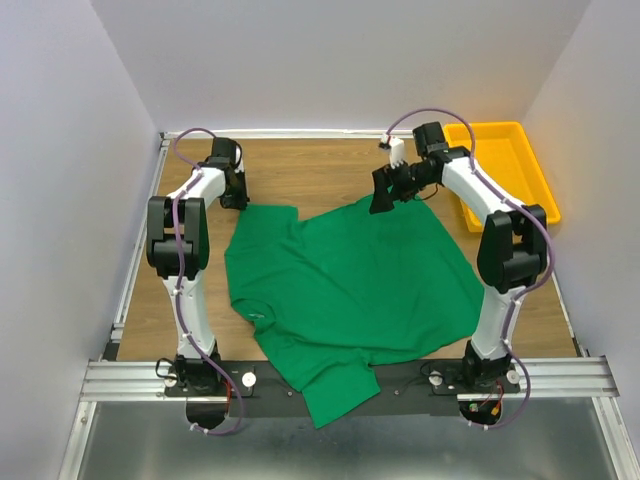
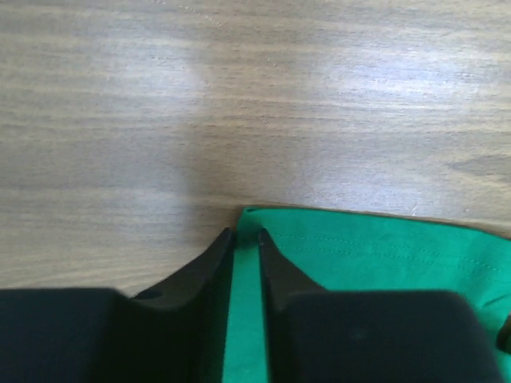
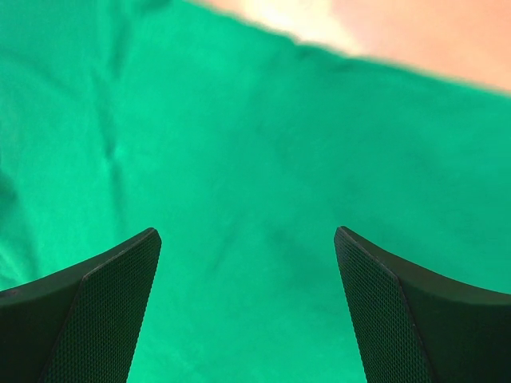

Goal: Fold and stack the t-shirts

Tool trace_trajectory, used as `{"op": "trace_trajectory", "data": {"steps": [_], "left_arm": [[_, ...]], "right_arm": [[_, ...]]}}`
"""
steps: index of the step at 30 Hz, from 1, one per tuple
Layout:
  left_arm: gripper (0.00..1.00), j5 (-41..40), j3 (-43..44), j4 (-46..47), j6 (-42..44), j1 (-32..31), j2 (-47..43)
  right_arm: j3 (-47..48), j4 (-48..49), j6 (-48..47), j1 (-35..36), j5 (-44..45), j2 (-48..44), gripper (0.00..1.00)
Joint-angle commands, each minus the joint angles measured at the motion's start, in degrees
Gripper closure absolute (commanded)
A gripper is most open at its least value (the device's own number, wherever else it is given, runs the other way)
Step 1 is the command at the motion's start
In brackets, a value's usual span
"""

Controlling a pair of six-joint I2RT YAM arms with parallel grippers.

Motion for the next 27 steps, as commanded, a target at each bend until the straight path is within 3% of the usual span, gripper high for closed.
{"op": "trace_trajectory", "data": {"steps": [1,5,12,17,27], "left_arm": [[0.81,3.93,-1.4,-3.03,2.36,-0.16,4.23],[1.0,7.79,-2.81,-2.06,3.15,-0.16,3.01],[1.0,7.45,-3.6,-0.83,1.93,0.54,-1.91],[1.0,8.68,-4.04,0.84,0.43,1.69,-5.43],[1.0,10.53,-5.09,0.84,0.95,1.69,-6.23]], "right_arm": [[6.91,0.91,4.87,-2.06,3.77,4.44,0.04],[15.09,1.08,11.91,-4.7,5.18,11.38,0.09],[26.79,0.73,15.52,-7.34,6.75,22.28,0.14],[29.78,1.52,18.33,-8.04,12.03,26.59,0.26],[31.99,2.76,13.86,-10.86,14.67,29.15,0.31]]}}
